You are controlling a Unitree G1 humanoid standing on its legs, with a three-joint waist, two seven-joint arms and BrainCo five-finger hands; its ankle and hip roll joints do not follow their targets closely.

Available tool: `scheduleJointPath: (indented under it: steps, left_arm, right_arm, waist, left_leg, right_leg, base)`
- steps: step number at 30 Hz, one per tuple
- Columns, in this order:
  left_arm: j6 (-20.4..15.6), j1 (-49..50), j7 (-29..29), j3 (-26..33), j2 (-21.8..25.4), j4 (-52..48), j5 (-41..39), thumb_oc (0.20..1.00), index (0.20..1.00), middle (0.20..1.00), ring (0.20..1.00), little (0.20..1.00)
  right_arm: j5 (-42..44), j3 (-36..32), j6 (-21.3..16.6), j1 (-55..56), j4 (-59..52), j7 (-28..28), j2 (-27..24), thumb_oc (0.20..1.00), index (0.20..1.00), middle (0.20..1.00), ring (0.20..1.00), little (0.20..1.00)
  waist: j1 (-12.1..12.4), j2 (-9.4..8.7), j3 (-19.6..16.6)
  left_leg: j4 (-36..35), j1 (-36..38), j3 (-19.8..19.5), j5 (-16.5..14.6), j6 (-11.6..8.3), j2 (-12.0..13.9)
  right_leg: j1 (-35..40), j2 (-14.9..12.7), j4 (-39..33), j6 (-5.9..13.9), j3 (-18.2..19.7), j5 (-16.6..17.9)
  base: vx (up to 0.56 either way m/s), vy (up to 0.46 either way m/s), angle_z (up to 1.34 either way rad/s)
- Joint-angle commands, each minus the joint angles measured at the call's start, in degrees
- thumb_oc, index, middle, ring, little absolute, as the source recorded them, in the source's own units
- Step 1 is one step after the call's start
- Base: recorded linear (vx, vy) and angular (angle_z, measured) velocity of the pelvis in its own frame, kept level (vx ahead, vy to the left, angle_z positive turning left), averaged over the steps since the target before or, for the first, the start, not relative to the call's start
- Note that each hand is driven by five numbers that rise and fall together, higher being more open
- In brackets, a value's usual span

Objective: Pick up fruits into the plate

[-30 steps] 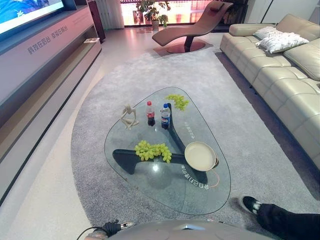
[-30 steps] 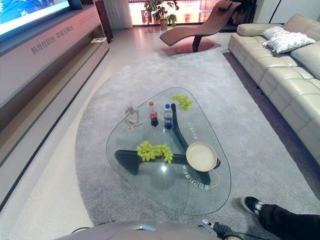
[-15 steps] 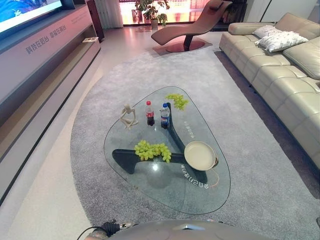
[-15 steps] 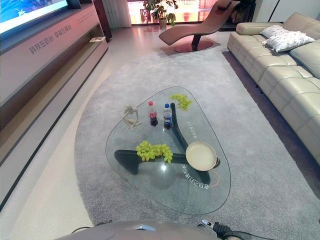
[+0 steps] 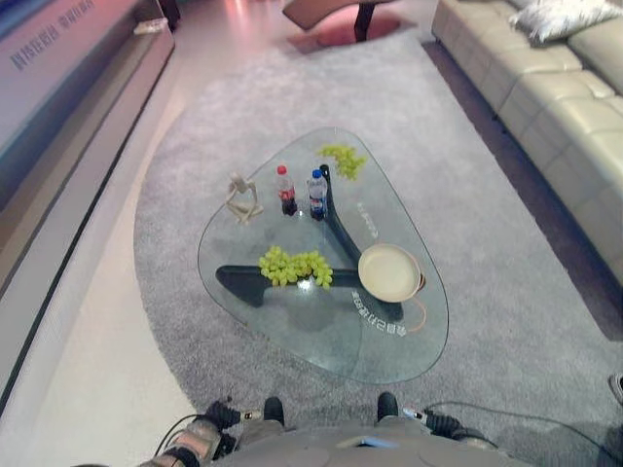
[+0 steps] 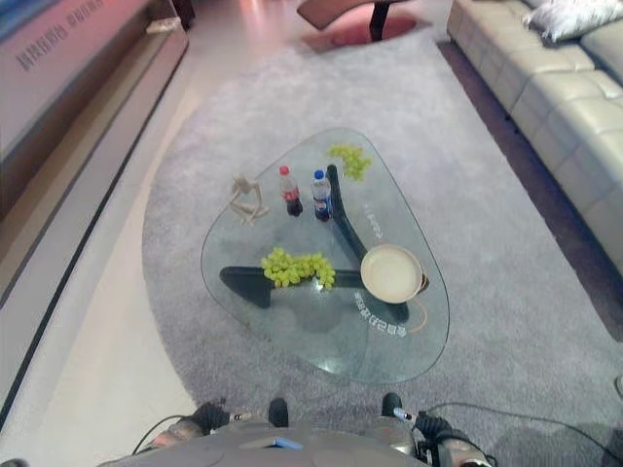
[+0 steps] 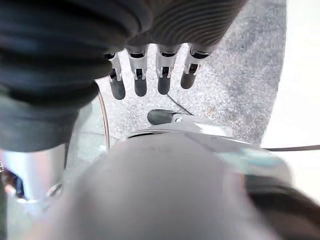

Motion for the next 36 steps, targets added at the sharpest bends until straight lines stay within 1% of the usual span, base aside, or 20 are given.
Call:
scheduleJointPath:
  steps: [1, 3, 4, 6, 7, 9, 10, 11, 14, 15, 16, 17, 18, 23, 26, 28, 31, 33, 36]
  left_arm:
    - [-3.35, -8.67, 5.84, -2.34, 1.72, -2.32, 2.86, 1.000, 1.000, 1.000, 1.000, 1.000]
    - [-3.46, -10.79, 8.52, -2.94, 2.78, -4.25, 4.72, 1.000, 1.000, 1.000, 1.000, 1.000]
    - [-2.56, -12.65, 10.34, -3.14, 3.94, -6.52, 5.63, 1.000, 1.000, 1.000, 1.000, 1.000]
    - [-2.20, -13.98, 12.06, -3.47, 4.84, -7.72, 6.62, 1.000, 1.000, 1.000, 1.000, 1.000]
    - [-1.03, -17.48, 14.62, -4.19, 8.10, -9.55, 7.05, 1.000, 1.000, 1.000, 1.000, 1.000]
    - [-0.26, -20.72, 16.87, -4.77, 11.35, -10.66, 8.96, 1.000, 1.000, 1.000, 1.000, 1.000]
    - [0.42, -23.49, 17.84, -4.79, 14.27, -11.66, 11.08, 1.000, 1.000, 1.000, 1.000, 1.000]
    - [0.68, -23.94, 17.96, -4.93, 14.72, -11.89, 10.87, 1.000, 1.000, 1.000, 1.000, 1.000]
    - [2.79, -28.34, 20.01, -5.51, 18.96, -14.06, 14.07, 1.000, 1.000, 1.000, 1.000, 1.000]
    - [3.39, -29.53, 19.77, -5.44, 19.92, -14.61, 14.84, 1.000, 1.000, 1.000, 1.000, 1.000]
    - [4.69, -31.96, 20.58, -5.59, 22.07, -15.91, 16.28, 1.000, 1.000, 1.000, 1.000, 1.000]
    - [6.52, -35.77, 19.49, -5.51, 24.12, -16.52, 18.23, 1.000, 1.000, 1.000, 1.000, 1.000]
    - [7.30, -38.02, 19.17, -5.78, 24.96, -16.33, 19.08, 1.000, 1.000, 1.000, 1.000, 1.000]
    - [10.91, -46.16, 18.70, -8.10, 26.80, -14.82, 23.96, 1.000, 1.000, 1.000, 1.000, 1.000]
    - [13.23, -50.64, 18.28, -10.08, 26.92, -13.67, 27.11, 1.000, 1.000, 1.000, 1.000, 1.000]
    - [13.71, -52.21, 17.86, -10.77, 27.03, -13.31, 28.03, 1.000, 1.000, 1.000, 1.000, 1.000]
    - [15.96, -57.25, 15.99, -13.31, 26.77, -11.51, 29.55, 1.000, 1.000, 1.000, 1.000, 1.000]
    - [16.64, -58.77, 15.65, -14.36, 26.38, -10.30, 29.91, 1.000, 1.000, 1.000, 1.000, 1.000]
    - [16.67, -60.78, 14.76, -16.03, 25.47, -8.15, 31.16, 1.000, 1.000, 1.000, 1.000, 1.000]
  right_arm:
    - [2.30, 2.16, -1.71, -6.79, -1.37, 0.94, -0.85, 1.000, 1.000, 1.000, 1.000, 1.000]
    - [3.09, 2.62, -2.12, -7.81, -1.77, 1.21, -1.62, 1.000, 1.000, 1.000, 1.000, 1.000]
    - [3.64, 3.00, -2.36, -8.59, -2.49, 1.26, -2.35, 1.000, 1.000, 1.000, 1.000, 1.000]
    - [3.91, 3.19, -2.48, -9.13, -2.89, 1.42, -2.88, 1.000, 1.000, 1.000, 1.000, 1.000]
    - [4.84, 3.96, -2.78, -10.15, -3.83, 1.43, -4.09, 1.000, 1.000, 1.000, 1.000, 1.000]
    - [5.93, 4.47, -2.87, -11.17, -4.72, 1.38, -5.14, 1.000, 1.000, 1.000, 1.000, 1.000]
    - [6.73, 4.80, -2.94, -12.02, -5.64, 1.13, -5.87, 1.000, 1.000, 1.000, 1.000, 1.000]
    - [6.83, 4.83, -2.99, -12.15, -5.73, 1.12, -5.96, 1.000, 1.000, 1.000, 1.000, 1.000]
    - [8.39, 5.14, -3.27, -13.21, -6.78, 0.69, -6.57, 1.000, 1.000, 1.000, 1.000, 1.000]
    - [8.66, 5.18, -3.33, -13.47, -7.06, 0.57, -6.67, 1.000, 1.000, 1.000, 1.000, 1.000]
    - [9.67, 5.36, -3.28, -14.02, -7.74, 0.22, -6.80, 1.000, 1.000, 1.000, 1.000, 1.000]
    - [10.50, 5.56, -3.22, -14.79, -8.34, -0.03, -6.79, 1.000, 1.000, 1.000, 1.000, 1.000]
    - [11.08, 5.72, -3.25, -15.40, -8.49, -0.04, -6.76, 1.000, 1.000, 1.000, 1.000, 1.000]
    - [13.33, 6.59, -2.79, -16.91, -9.97, -0.75, -6.08, 1.000, 1.000, 1.000, 1.000, 1.000]
    - [14.47, 6.71, -2.77, -17.84, -10.41, -1.02, -5.44, 1.000, 1.000, 1.000, 1.000, 1.000]
    - [14.96, 6.79, -2.73, -18.24, -10.56, -1.09, -5.27, 1.000, 1.000, 1.000, 1.000, 1.000]
    - [16.08, 7.23, -2.66, -18.99, -11.46, -1.13, -4.96, 1.000, 1.000, 1.000, 1.000, 1.000]
    - [16.68, 7.41, -2.76, -19.25, -11.77, -1.08, -4.80, 1.000, 1.000, 1.000, 1.000, 1.000]
    - [17.75, 7.61, -2.95, -19.84, -12.41, -1.24, -4.43, 1.000, 1.000, 1.000, 1.000, 1.000]
  waist:
    - [-0.57, -0.61, 7.03]
    - [-0.92, -0.26, 8.36]
    - [-1.20, 0.05, 9.65]
    - [-1.41, 0.25, 10.46]
    - [-1.96, 0.66, 12.23]
    - [-2.46, 0.98, 13.81]
    - [-2.77, 1.21, 15.19]
    - [-2.82, 1.22, 15.39]
    - [-3.19, 1.43, 17.14]
    - [-3.28, 1.42, 17.56]
    - [-3.45, 1.43, 18.34]
    - [-3.64, 1.21, 19.18]
    - [-3.77, 1.06, 19.68]
    - [-4.49, 0.31, 19.69]
    - [-4.97, -0.13, 19.69]
    - [-5.14, -0.31, 19.69]
    - [-5.88, -1.07, 19.69]
    - [-6.27, -1.39, 19.69]
    - [-6.75, -1.97, 19.69]
  left_leg:
    - [1.74, 0.98, 1.70, -6.75, 2.92, -2.78]
    - [1.97, -0.10, 1.51, -6.38, 2.89, -2.83]
    - [2.27, -1.15, 1.31, -6.10, 2.86, -2.92]
    - [2.39, -1.75, 1.26, -5.90, 2.83, -2.97]
    - [2.47, -3.12, 1.15, -5.27, 2.66, -3.10]
    - [2.48, -4.25, 1.15, -4.83, 2.47, -3.21]
    - [2.59, -5.39, 1.18, -4.49, 2.33, -3.32]
    - [2.62, -5.57, 1.18, -4.45, 2.31, -3.33]
    - [2.89, -7.27, 1.17, -4.05, 2.15, -3.42]
    - [3.01, -7.73, 1.21, -3.97, 2.11, -3.48]
    - [3.35, -8.79, 1.14, -3.81, 2.06, -3.62]
    - [4.03, -10.06, 1.42, -3.75, 2.03, -3.64]
    - [4.35, -10.84, 1.49, -3.68, 2.02, -3.64]
    - [5.63, -14.92, 1.71, -3.40, 1.97, -3.67]
    - [5.91, -17.12, 2.02, -3.10, 1.94, -3.72]
    - [6.08, -18.04, 2.14, -3.02, 1.93, -3.73]
    - [6.86, -21.03, 2.63, -2.77, 1.85, -3.71]
    - [7.24, -22.15, 2.66, -2.68, 1.81, -3.73]
    - [7.91, -23.99, 2.91, -2.62, 1.85, -3.78]
  right_leg:
    - [-2.28, 2.05, 5.22, -2.14, 2.62, -3.83]
    - [-3.52, 2.34, 5.73, -2.39, 3.05, -3.76]
    - [-4.75, 2.54, 6.40, -2.62, 3.52, -3.80]
    - [-5.43, 2.66, 6.76, -2.74, 3.71, -3.81]
    - [-7.04, 2.99, 7.49, -3.00, 4.18, -3.77]
    - [-8.51, 3.20, 8.16, -3.22, 4.54, -3.79]
    - [-9.88, 3.35, 8.70, -3.38, 4.83, -3.76]
    - [-10.13, 3.38, 8.79, -3.40, 4.85, -3.75]
    - [-12.34, 3.64, 9.66, -3.63, 5.03, -3.59]
    - [-12.87, 3.66, 9.82, -3.66, 5.03, -3.55]
    - [-14.00, 3.78, 10.19, -3.74, 5.21, -3.42]
    - [-15.41, 3.84, 10.88, -3.76, 5.19, -3.40]
    - [-16.32, 3.90, 11.28, -3.77, 5.11, -3.34]
    - [-20.64, 4.49, 12.47, -3.84, 5.46, -2.95]
    - [-23.08, 4.68, 12.72, -3.72, 5.67, -2.37]
    - [-24.11, 4.72, 12.87, -3.66, 5.68, -2.16]
    - [-27.31, 5.14, 13.43, -3.47, 5.98, -1.57]
    - [-28.41, 5.46, 13.59, -3.48, 6.25, -1.33]
    - [-30.46, 5.87, 14.16, -3.45, 6.64, -1.09]
  base:
    - [-0.10, 0.027, -0.09]
    - [-0.10, 0.038, -0.08]
    - [-0.11, 0.049, -0.03]
    - [-0.10, 0.052, -0.12]
    - [-0.14, 0.065, -0.15]
    - [-0.15, 0.062, -0.07]
    - [-0.12, 0.037, -0.05]
    - [-0.11, 0.027, -0.07]
    - [-0.07, 0.004, -0.08]
    - [-0.08, -0.011, -0.11]
    - [-0.10, -0.035, -0.14]
    - [-0.11, -0.052, -0.10]
    - [-0.09, -0.054, -0.04]
    - [-0.03, -0.043, -0.01]
    - [-0.02, -0.031, -0.04]
    - [-0.02, -0.027, -0.08]
    - [-0.02, -0.031, -0.10]
    - [0.00, -0.016, -0.02]
    - [0.00, -0.036, -0.07]
